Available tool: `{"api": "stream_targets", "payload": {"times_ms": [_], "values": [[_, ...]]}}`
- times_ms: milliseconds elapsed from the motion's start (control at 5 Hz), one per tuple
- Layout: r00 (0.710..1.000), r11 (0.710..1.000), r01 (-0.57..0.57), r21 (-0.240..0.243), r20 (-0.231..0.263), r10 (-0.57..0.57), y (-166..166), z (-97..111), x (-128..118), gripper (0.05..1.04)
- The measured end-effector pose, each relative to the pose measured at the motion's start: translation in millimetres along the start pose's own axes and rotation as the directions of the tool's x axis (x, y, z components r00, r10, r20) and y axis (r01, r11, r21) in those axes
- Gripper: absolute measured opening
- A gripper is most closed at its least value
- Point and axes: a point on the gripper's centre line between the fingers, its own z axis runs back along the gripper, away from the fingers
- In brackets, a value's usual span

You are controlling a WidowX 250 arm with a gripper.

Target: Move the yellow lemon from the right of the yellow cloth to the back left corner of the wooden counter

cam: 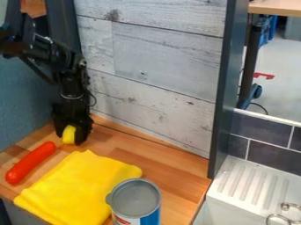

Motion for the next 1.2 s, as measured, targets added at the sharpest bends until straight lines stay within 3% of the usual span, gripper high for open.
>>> {"api": "stream_targets", "payload": {"times_ms": [400, 600, 800, 1000, 1200], "values": [[1.0, 1.0, -0.004, -0.004, 0.02, 0.004, 1.5, -0.7, 6.6, 0.818], [1.0, 1.0, -0.002, -0.03, 0.017, 0.002, 5.5, -1.9, 3.6, 0.856], [0.999, 0.999, -0.028, -0.031, -0.031, 0.027, 12.1, -4.1, -0.7, 1.008], [0.997, 0.998, -0.06, -0.016, -0.051, 0.059, 14.1, -2.7, -4.6, 1.005], [0.995, 0.996, -0.094, 0.002, -0.015, 0.094, 17.4, 22.7, -9.5, 1.003]]}}
